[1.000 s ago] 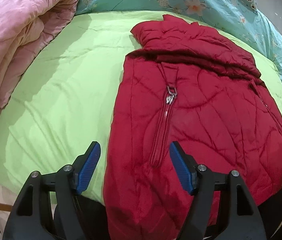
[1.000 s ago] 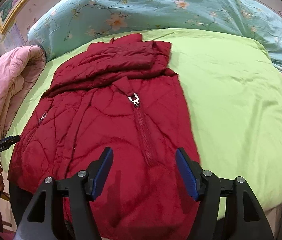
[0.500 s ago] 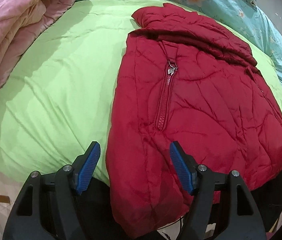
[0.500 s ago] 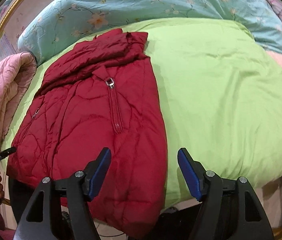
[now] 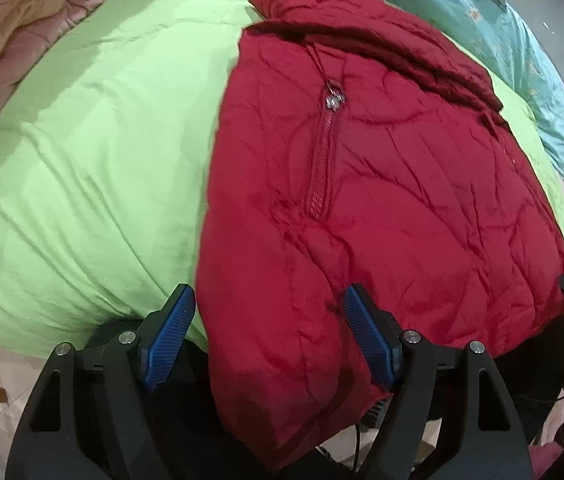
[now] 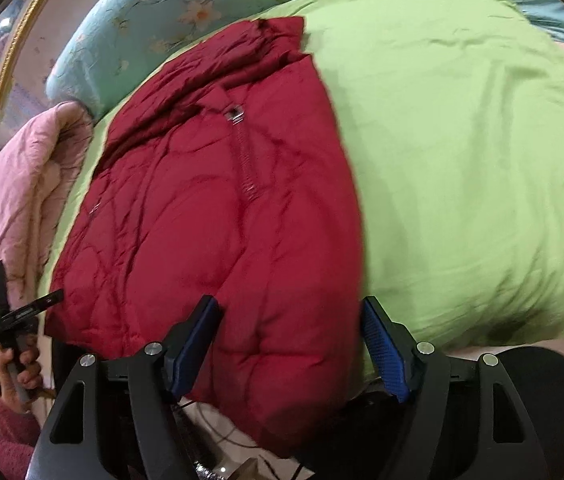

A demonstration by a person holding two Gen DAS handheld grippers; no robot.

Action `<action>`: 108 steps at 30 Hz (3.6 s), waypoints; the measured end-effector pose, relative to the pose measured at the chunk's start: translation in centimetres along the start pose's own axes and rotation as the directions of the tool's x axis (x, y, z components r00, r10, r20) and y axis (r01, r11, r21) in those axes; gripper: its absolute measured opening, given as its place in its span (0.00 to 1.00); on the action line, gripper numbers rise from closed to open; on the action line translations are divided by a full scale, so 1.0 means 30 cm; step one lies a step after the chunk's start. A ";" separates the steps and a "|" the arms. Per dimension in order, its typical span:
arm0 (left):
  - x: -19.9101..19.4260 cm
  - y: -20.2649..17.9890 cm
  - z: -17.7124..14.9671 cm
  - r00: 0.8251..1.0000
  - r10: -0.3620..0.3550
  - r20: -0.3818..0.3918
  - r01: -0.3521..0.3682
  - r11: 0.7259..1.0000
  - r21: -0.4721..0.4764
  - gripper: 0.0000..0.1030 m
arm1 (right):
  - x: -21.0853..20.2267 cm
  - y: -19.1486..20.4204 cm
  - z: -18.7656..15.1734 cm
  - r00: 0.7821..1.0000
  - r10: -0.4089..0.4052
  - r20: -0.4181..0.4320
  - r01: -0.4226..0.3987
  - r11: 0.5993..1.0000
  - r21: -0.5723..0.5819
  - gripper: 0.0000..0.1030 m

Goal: Fold large clothes

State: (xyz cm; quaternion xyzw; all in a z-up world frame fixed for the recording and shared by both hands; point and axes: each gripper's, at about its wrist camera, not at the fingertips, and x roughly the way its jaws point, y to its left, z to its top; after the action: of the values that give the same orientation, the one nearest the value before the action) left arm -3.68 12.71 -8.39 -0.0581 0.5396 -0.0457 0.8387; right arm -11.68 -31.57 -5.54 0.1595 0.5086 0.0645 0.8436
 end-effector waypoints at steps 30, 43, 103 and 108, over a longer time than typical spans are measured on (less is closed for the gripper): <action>-0.128 -0.152 0.013 0.981 -0.018 0.191 -0.014 0.985 0.170 0.12 | -0.050 0.167 0.045 0.997 -0.008 0.080 0.019 0.990 -0.141 0.21; -0.253 -0.205 0.192 0.937 -0.048 0.347 -0.016 0.983 0.182 0.12 | -0.121 0.252 0.215 0.976 0.049 0.214 -0.011 0.985 -0.174 0.20; 0.278 -0.153 1.294 0.944 0.116 0.308 -0.092 0.992 -0.091 0.12 | 0.467 0.192 1.327 0.953 -0.036 0.301 0.030 0.999 0.026 0.19; 0.351 -0.147 1.357 0.950 0.136 0.282 -0.111 0.988 -0.103 0.12 | 0.550 0.157 1.387 0.959 -0.040 0.281 0.022 0.998 0.065 0.20</action>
State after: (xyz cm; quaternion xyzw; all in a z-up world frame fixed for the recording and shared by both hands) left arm 37.68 8.85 -0.49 -0.0663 0.4156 0.0391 0.9063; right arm 32.97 -31.15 0.19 0.1849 0.3873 0.0123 0.9032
